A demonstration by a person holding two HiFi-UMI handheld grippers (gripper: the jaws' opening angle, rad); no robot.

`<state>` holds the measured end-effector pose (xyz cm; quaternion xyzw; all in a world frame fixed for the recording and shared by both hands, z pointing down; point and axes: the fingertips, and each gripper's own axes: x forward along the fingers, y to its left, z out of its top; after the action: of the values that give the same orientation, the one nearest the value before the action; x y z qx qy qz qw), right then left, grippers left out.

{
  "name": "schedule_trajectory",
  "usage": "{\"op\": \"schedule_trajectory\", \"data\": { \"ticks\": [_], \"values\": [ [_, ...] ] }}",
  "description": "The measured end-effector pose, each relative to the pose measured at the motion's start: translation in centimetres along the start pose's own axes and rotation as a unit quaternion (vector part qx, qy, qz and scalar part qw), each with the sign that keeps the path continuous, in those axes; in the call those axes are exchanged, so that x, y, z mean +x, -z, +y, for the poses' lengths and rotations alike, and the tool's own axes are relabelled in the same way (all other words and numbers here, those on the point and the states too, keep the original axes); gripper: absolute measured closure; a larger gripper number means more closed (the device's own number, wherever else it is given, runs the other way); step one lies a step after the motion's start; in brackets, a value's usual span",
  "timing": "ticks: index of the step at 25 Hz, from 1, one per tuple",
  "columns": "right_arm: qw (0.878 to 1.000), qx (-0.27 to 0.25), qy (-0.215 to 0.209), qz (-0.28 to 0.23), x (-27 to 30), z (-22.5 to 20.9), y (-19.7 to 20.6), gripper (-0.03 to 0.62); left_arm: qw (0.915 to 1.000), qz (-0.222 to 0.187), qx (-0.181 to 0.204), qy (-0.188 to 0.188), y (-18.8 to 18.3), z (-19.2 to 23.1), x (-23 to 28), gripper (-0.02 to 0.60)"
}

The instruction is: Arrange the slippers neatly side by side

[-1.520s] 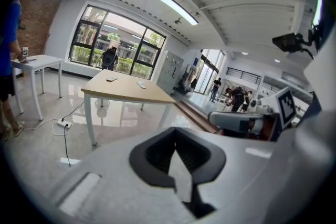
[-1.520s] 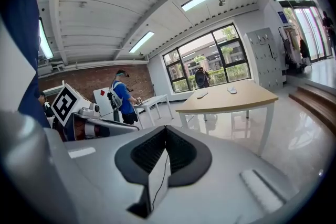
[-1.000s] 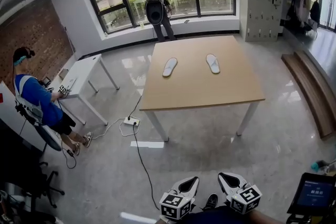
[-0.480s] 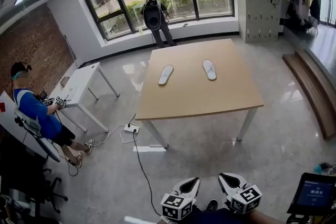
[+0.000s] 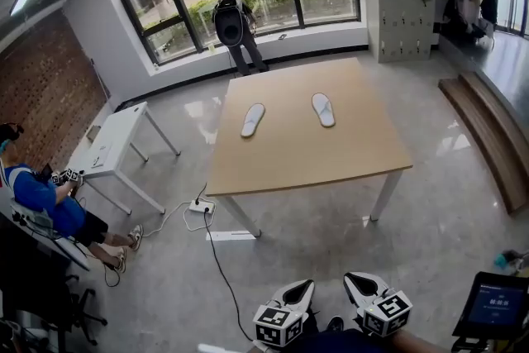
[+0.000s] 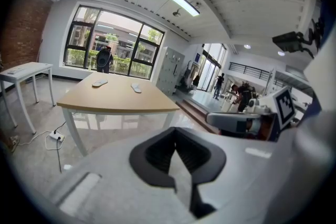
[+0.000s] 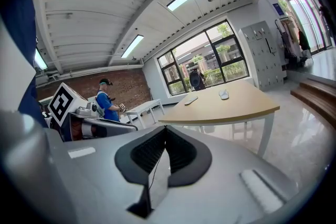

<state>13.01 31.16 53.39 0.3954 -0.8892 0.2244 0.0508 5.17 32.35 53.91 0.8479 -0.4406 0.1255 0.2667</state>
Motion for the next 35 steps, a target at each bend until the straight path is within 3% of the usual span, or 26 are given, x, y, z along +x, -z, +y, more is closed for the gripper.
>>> {"op": "schedule_trajectory", "data": {
  "ticks": [9,17,26,35],
  "values": [
    [1.000,-0.010,0.027,-0.003,5.6,-2.2,-2.3,0.583,0.9997,-0.005,0.003,0.025,-3.6,5.0,3.2,0.577],
    [0.999,-0.017,0.035,-0.004,11.3,-1.8,-5.7,0.583,0.9993,-0.019,0.007,0.030,-8.5,10.1,3.8,0.577],
    [0.999,-0.031,0.038,0.014,16.9,-0.7,-6.1,0.583,0.9987,-0.017,-0.016,0.044,-8.9,16.0,4.4,0.577],
    [0.998,-0.033,0.034,0.037,19.5,-0.7,-6.0,0.583,0.9984,-0.016,-0.037,0.040,-9.1,18.6,4.7,0.577]
  ]
}}
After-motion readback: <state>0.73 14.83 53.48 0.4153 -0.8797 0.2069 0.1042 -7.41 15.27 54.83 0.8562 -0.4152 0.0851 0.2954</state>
